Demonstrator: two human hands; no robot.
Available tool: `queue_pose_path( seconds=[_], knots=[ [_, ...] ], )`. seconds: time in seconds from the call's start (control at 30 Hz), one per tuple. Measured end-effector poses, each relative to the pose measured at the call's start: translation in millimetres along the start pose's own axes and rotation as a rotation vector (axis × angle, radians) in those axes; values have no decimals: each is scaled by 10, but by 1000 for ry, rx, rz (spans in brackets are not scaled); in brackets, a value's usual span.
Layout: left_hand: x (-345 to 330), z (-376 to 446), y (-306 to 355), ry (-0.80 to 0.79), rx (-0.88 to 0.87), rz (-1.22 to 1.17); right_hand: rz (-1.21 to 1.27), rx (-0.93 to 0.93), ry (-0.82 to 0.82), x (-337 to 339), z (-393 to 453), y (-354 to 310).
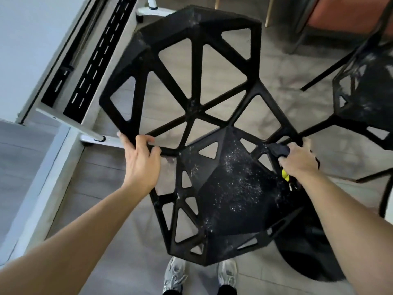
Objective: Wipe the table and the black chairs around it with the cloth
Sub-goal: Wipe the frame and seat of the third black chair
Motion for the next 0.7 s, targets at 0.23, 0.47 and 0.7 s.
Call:
queue_pose_path(
  seconds=[0.23,0.47,0.7],
  knots=[
    [56,439,108,-65,-89,-14,59,-137,-96,-197,-395,143],
    [-8,569,242,-106,-184,81,125,-236,-96,-366,-1167,372],
    [-174,473,382,-188,-196,134,231,-299,-97,-612,-1976,472]
  ],
)
Point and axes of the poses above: each hand's wrist, its own z-axis towards the middle knuckle, its own x-axis out of the back of the hand, y = z × x, the point moved 10 cm from there along z, towards the middle knuckle, and after that the axes turned 2 degrees about y, right-handed, at the moved point
